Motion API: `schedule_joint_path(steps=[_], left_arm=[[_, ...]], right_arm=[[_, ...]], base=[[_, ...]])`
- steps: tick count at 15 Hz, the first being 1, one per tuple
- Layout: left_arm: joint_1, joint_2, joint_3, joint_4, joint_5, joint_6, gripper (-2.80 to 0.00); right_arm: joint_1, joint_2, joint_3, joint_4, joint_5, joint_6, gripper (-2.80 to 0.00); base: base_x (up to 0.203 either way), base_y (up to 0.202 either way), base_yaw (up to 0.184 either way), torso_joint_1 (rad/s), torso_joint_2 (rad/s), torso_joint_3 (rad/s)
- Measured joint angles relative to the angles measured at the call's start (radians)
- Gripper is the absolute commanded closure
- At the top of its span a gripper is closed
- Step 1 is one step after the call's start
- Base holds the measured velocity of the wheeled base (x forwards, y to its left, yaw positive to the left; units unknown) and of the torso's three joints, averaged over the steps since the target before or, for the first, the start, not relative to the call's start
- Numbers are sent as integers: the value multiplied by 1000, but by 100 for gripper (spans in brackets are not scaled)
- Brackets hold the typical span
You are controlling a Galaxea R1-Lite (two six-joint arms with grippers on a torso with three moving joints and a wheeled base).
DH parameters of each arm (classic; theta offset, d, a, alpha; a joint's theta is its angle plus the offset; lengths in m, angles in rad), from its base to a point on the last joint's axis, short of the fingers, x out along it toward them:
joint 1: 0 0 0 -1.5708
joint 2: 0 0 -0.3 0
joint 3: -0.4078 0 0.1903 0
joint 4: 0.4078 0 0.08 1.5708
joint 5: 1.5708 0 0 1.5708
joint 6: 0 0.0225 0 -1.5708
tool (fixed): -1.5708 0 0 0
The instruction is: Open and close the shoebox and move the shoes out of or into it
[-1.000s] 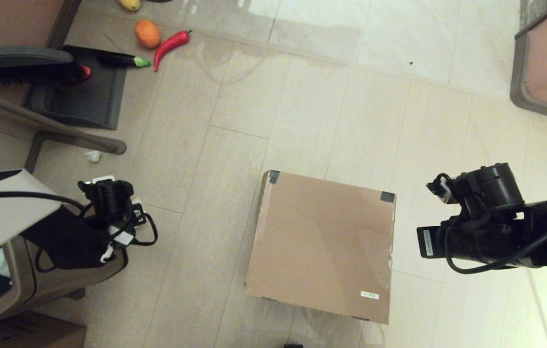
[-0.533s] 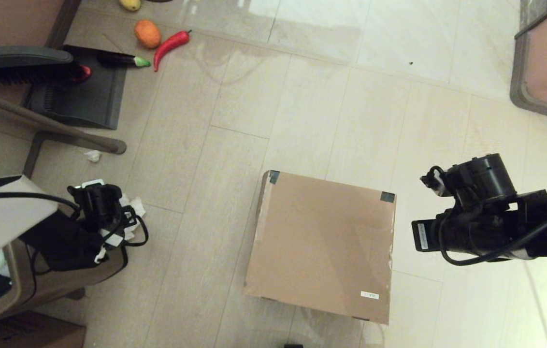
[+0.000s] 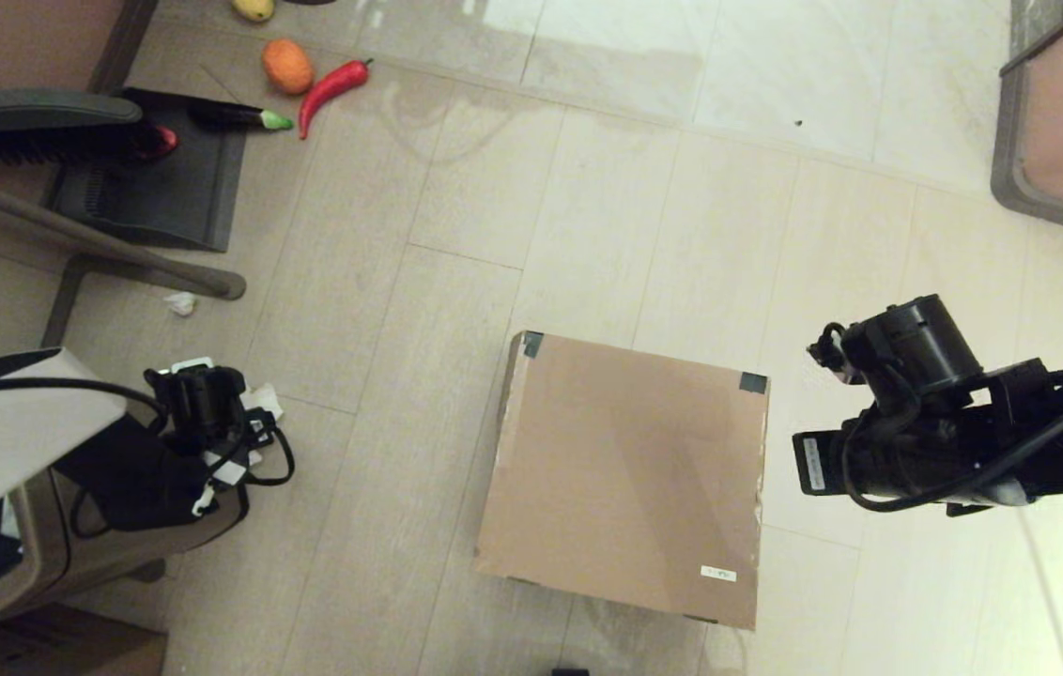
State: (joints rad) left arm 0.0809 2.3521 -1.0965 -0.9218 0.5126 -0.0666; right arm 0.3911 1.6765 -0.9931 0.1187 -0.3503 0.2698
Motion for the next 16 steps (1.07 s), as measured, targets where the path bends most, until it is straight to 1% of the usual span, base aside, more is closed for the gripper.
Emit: schedule_joint_path(steps=[3, 7, 9, 11, 15, 16], left_arm=[[0, 22, -35, -3, -3, 7, -280], [2, 63, -89, -8, -61, -1, -280], [6, 92, -143, -9, -73, -21, -280], [13, 118, -189, -5, -106, -25, -280], [17, 161, -244, -3, -119, -37, -280], [19, 173, -258, -3, -119, -44, 0]], right_arm=[[2, -17, 10, 8, -8, -10, 0], [1, -40, 31, 10, -8, -9, 0], [-5, -58, 44, 28, -8, -6, 0], [-10, -72, 56, 41, -8, -2, 0], [-21, -83, 62, 41, -8, -1, 0], [-23, -85, 63, 42, -8, -1, 0]], base=[[0, 0, 0, 0, 0, 0], [0, 0, 0, 0, 0, 0], [0, 0, 0, 0, 0, 0], [0, 0, 0, 0, 0, 0], [0, 0, 0, 0, 0, 0], [0, 0, 0, 0, 0, 0]])
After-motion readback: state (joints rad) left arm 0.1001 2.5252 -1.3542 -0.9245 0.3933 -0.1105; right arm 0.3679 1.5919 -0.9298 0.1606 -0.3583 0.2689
